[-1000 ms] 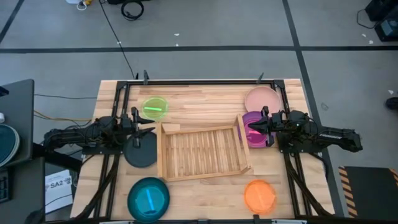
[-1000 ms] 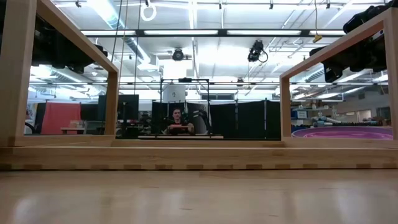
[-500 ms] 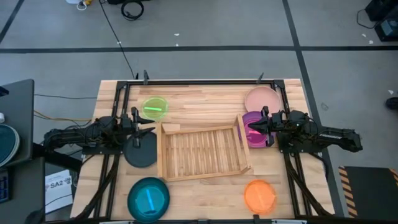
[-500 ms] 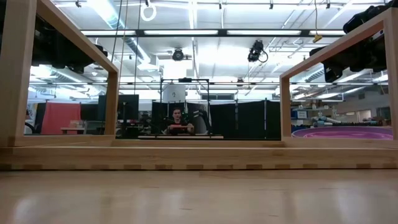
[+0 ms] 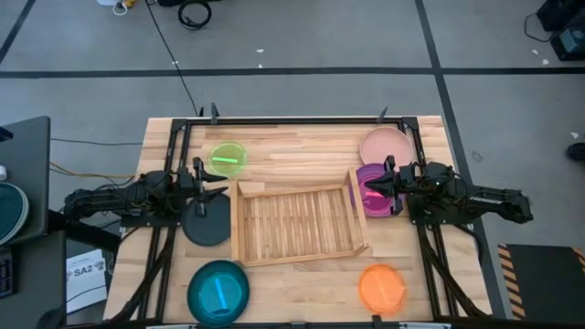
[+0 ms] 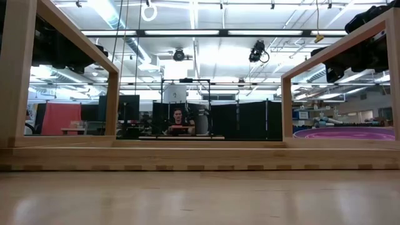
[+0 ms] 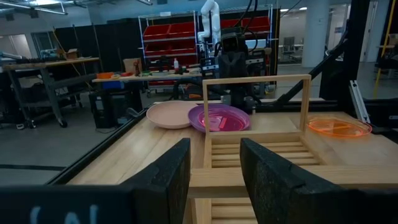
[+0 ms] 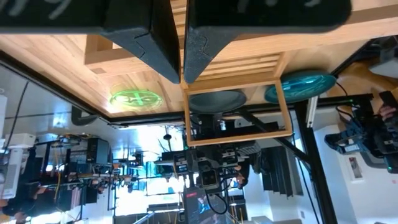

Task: Place and stack plates onto a shelf
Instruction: Put the red plate on the shelf

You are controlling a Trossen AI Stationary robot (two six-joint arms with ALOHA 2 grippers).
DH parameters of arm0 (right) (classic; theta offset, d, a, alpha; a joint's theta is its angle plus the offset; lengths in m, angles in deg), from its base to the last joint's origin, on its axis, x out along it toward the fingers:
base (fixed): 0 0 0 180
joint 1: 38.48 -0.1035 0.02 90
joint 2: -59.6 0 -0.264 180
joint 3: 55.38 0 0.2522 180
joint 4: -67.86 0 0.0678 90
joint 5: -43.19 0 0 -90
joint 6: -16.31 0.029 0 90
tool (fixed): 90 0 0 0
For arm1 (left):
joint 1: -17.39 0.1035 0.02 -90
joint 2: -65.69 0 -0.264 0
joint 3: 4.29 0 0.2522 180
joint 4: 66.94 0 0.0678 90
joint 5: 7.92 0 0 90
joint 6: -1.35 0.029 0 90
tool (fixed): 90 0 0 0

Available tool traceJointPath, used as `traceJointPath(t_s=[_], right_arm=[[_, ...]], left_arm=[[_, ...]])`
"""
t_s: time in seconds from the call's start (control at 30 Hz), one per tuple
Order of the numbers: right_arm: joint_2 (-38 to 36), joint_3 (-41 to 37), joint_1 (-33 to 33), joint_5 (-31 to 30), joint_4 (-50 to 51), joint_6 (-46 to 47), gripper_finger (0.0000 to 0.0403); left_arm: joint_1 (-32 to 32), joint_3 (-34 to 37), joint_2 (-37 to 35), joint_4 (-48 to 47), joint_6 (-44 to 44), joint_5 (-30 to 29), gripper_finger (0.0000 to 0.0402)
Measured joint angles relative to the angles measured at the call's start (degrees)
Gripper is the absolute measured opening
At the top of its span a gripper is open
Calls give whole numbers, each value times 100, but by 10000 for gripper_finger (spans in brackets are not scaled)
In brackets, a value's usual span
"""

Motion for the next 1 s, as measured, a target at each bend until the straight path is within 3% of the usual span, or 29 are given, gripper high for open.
traceJointPath(t_s=[0.2, 0.8, 1.0], right_arm=[[0, 0, -1, 11, -187, 471, 26], [1, -1, 0, -190, -1792, 444, 27], [1, -1, -1, -349, -2180, 447, 43]], left_arm=[[0, -1, 0, 0, 0, 0, 146], [1, -2, 0, 0, 0, 0, 146], [1, 0, 0, 0, -2, 0, 146]])
